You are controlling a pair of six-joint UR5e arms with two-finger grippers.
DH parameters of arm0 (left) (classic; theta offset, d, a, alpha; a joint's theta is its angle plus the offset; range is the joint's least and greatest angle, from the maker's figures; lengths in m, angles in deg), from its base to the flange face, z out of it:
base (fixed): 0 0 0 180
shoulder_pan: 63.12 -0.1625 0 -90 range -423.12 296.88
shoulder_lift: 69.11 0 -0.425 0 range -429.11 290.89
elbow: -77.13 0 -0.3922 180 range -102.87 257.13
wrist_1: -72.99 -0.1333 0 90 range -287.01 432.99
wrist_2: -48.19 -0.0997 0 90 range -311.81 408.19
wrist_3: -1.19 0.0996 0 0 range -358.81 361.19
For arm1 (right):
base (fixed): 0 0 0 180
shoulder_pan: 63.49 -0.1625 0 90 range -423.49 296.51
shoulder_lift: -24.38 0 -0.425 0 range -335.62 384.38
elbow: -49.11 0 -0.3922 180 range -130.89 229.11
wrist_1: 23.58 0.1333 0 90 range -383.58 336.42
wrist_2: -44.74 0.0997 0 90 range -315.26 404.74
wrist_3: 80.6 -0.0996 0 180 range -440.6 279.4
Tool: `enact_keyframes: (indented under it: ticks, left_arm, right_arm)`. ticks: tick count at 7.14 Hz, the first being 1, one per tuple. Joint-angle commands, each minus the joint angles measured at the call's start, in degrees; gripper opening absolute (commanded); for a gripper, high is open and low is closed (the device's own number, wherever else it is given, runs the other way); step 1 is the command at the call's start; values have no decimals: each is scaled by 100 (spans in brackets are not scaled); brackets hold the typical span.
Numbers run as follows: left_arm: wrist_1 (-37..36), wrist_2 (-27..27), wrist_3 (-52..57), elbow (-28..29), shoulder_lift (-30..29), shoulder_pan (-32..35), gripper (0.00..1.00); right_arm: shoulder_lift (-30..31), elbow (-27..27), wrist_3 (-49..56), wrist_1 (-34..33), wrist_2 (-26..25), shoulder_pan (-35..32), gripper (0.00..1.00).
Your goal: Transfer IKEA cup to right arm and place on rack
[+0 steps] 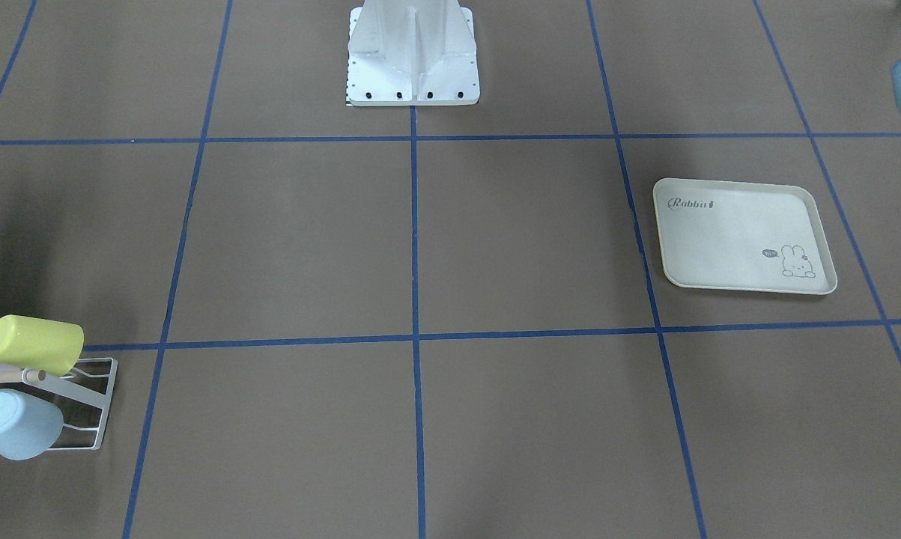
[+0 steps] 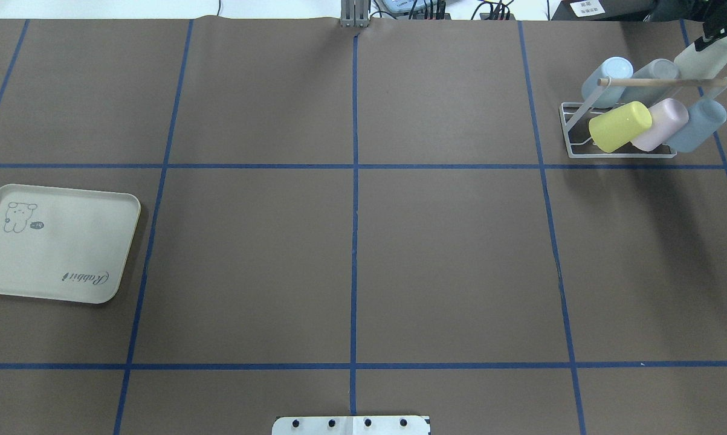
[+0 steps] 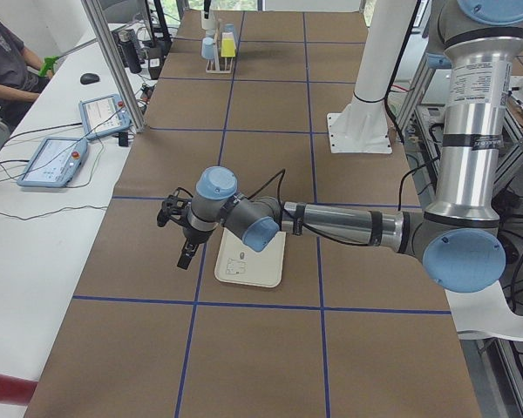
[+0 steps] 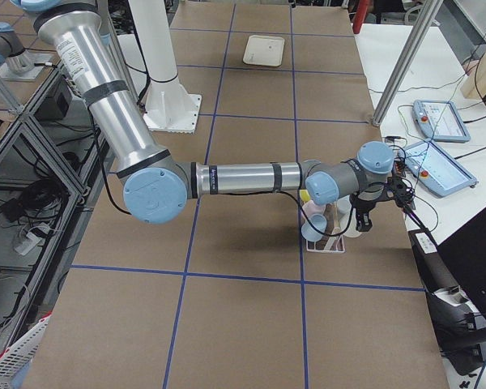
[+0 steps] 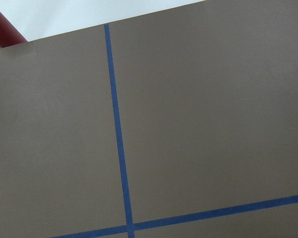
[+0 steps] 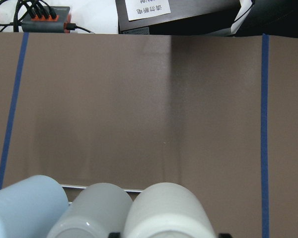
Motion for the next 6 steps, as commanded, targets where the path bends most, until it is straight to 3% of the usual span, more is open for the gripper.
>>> enact_keyframes:
  ticks: [1,3,6]
  left_arm:
    - [0,0,-1,4,12,-9,100]
    - [0,87,16,4,12,0,100]
    - [-183,738,78,56,3,44,100]
  right_arm:
    - [7,5,-3,-6,-13,43,98]
    - [-19,-4,14,-6,-13,70,98]
    - [-29,-205,6,-67,83,-9,98]
